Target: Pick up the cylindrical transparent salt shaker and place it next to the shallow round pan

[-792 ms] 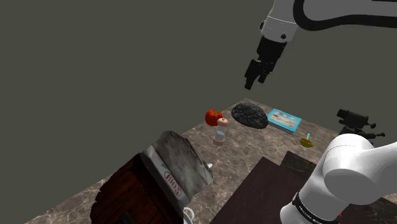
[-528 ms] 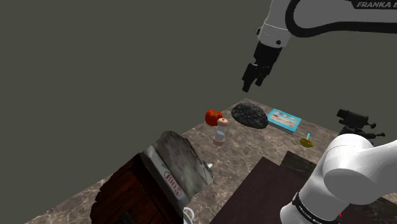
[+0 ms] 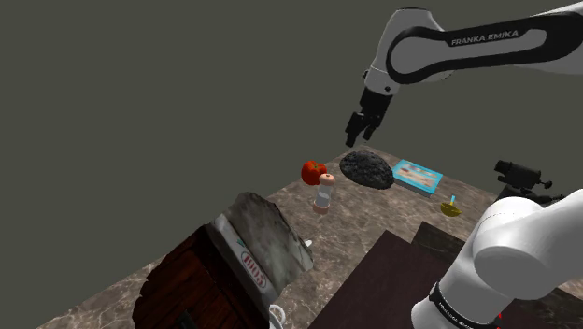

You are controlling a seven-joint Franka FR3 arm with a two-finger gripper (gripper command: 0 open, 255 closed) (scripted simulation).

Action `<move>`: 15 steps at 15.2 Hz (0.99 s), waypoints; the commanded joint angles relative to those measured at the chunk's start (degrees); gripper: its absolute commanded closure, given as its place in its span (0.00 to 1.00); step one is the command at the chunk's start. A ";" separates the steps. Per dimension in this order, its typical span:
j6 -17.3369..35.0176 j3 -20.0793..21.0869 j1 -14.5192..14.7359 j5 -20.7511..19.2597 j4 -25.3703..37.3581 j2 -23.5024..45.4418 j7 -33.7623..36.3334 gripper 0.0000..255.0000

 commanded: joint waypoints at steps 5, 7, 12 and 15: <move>9.45 -5.98 0.23 2.41 0.40 10.97 -6.10 0.00; 12.12 -7.97 0.52 3.98 1.29 15.12 -8.65 0.00; 17.60 -12.38 1.36 10.33 4.90 26.41 -16.38 0.00; 19.74 -14.15 1.42 15.78 8.07 33.74 -21.90 0.00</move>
